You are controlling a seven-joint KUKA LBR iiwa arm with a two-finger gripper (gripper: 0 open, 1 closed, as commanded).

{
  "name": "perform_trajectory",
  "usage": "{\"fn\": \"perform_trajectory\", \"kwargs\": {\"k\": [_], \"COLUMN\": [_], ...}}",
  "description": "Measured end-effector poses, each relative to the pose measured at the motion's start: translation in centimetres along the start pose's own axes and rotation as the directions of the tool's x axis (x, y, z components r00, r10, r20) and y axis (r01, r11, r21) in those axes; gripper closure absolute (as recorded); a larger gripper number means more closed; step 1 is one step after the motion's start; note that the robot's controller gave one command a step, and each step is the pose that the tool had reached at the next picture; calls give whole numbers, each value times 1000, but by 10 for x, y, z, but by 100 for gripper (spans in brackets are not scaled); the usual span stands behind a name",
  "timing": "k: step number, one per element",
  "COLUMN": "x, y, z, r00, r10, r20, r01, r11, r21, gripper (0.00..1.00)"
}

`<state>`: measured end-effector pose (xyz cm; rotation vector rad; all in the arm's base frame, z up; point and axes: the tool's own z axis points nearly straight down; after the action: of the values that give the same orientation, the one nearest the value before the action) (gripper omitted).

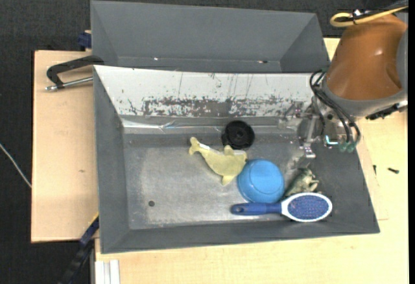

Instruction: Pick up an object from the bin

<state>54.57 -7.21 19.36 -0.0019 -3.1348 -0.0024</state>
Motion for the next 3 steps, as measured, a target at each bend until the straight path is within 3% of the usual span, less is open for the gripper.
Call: {"fn": "perform_trajectory", "kwargs": {"k": [1, 2, 3], "x": [35, 45, 39], "y": [-73, -68, -80], "z": [119, 89, 83], "r00": [975, 764, 818], "r10": [-217, -644, -575], "r20": [43, 32, 19], "r01": [217, 644, 575], "r11": [976, 765, 818], "r21": [13, 26, 11], "gripper": [0, 0, 0]}}
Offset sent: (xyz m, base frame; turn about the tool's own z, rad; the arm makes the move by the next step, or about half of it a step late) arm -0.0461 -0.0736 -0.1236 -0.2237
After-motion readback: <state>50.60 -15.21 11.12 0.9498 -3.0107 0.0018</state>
